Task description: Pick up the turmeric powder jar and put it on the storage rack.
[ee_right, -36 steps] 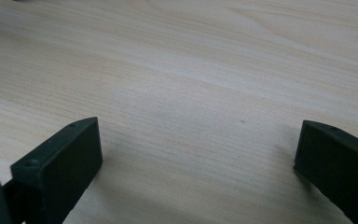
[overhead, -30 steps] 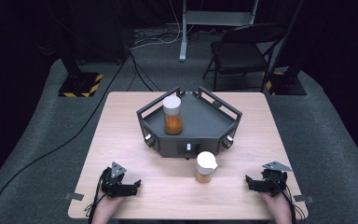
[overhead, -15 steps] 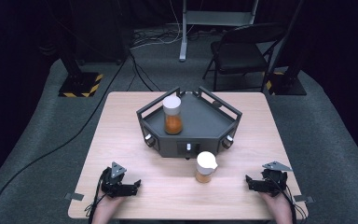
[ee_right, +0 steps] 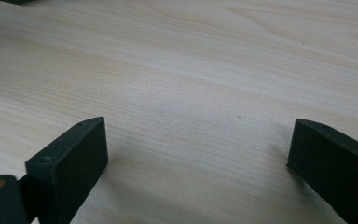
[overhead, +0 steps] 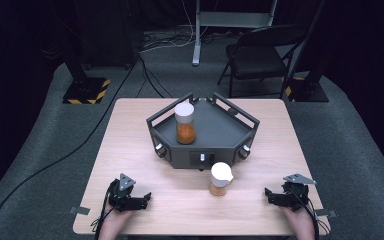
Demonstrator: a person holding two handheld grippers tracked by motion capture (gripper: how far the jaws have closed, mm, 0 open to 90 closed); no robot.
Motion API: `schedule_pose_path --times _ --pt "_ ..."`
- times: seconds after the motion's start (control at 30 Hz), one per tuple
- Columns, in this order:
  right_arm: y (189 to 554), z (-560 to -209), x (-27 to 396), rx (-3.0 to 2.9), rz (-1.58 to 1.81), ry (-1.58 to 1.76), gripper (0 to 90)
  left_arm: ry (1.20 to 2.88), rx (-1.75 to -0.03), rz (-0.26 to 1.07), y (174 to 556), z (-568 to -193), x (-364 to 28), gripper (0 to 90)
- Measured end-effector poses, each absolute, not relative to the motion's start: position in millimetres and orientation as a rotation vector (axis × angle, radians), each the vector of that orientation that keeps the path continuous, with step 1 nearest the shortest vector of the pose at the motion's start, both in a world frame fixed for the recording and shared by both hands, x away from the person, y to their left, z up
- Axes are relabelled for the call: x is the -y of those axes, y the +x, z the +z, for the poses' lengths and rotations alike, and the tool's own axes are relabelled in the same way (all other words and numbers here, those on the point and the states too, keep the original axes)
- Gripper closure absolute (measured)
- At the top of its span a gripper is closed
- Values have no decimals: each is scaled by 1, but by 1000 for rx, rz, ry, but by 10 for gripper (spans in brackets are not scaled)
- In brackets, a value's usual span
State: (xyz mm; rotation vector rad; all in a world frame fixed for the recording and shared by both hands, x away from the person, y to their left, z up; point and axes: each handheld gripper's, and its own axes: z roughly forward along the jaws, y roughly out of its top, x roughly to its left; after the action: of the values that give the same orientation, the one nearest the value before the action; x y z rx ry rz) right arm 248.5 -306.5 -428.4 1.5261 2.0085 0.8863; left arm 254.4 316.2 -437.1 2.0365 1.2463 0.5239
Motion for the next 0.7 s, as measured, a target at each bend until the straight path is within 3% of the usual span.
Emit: schedule_pose_path --times 0.7 --pt "228 -401 308 -1999 1068 1453 86 2040 -1243 522 256 -437 -316 33"
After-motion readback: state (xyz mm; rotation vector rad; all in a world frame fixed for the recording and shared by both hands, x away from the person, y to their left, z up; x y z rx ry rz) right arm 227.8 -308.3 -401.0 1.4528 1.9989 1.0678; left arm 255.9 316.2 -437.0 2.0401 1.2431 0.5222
